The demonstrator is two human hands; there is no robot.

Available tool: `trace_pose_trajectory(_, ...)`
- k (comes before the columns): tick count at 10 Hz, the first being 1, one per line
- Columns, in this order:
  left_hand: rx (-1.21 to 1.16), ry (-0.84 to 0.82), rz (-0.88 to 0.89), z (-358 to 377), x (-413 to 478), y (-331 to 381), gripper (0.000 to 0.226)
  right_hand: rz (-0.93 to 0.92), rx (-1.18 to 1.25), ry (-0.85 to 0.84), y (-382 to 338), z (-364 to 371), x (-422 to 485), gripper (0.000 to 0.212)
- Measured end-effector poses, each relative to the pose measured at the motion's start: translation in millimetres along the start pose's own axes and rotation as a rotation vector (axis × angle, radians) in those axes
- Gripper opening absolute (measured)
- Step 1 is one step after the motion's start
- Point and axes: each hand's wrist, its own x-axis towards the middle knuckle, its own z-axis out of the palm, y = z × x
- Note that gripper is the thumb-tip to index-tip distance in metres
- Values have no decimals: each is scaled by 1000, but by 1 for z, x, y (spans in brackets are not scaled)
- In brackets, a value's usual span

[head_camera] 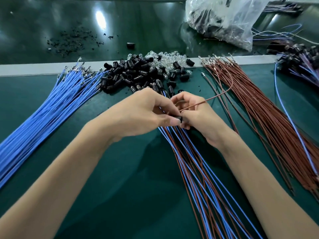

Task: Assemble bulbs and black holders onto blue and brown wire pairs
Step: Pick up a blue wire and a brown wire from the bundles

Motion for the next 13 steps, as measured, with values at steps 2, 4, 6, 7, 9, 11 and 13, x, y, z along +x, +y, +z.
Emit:
trace_pose_trajectory(2, -53, 29, -50, -15, 2, -12, 8, -190, 270, -57, 7, -2, 1, 15)
trace_pose_trajectory(4, -45, 102, -127, -38, 2, -31, 7, -359, 268, 223, 8, 2, 3, 14)
trace_pose_trajectory(6, -41, 103, -140, -36, 4, -35, 6, -426, 210, 241, 7, 6, 1, 11)
trace_pose_trajectory(7, -55, 78, -123, -31, 6, -34, 6, -412, 162, 237, 7, 8, 1, 13)
trace_pose_trajectory(9, -61, 112, -124, -34, 6, -35, 6, -432, 190, 312, 6, 1, 2, 11)
trace_pose_trajectory(11, -49, 133, -120, -36, 5, -35, 4, -416, 146, 281, 7, 1, 1, 11)
trace_pose_trajectory(13, -43, 124, -121, -34, 7, -36, 4, -426, 152, 273, 6, 2, 0, 12)
